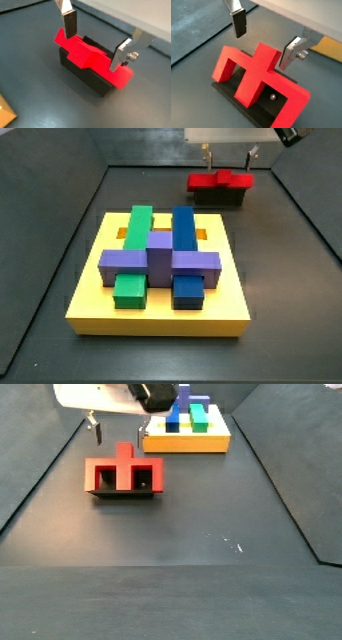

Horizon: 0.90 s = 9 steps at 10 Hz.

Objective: Pick up the red object. Move up. Place the red object on the fixture. Regrasp the red object. Move to above the board. Insert the red object.
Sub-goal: Regrasp the red object.

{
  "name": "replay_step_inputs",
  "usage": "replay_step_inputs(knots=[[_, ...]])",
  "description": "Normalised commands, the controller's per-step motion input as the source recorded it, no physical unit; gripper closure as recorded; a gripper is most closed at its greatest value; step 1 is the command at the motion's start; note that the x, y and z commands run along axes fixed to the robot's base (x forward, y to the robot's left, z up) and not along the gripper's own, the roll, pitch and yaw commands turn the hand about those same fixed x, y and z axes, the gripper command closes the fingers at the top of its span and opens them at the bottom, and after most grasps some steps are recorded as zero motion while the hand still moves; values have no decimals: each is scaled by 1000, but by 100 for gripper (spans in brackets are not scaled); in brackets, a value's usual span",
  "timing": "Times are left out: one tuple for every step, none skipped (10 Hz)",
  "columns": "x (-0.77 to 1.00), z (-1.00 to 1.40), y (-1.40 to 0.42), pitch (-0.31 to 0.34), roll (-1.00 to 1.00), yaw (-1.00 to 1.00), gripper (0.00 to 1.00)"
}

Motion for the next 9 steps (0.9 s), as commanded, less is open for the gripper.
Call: replay_step_inputs(knots=[[46, 0, -77, 0, 1000, 157, 0], [0, 0, -89, -97, 1000, 154, 0], [0, 3, -97, -66, 1000, 157, 0], [0, 0, -137, -86, 1000, 174, 0], [-3, 0, -163, -109, 1000, 189, 0], [6, 0, -134, -71, 1000, 226, 0], [0, 0, -134, -51, 1000, 217, 0], [-9, 0, -163, -91, 1000, 220, 0], [0, 0, -169, -80, 1000, 214, 0]])
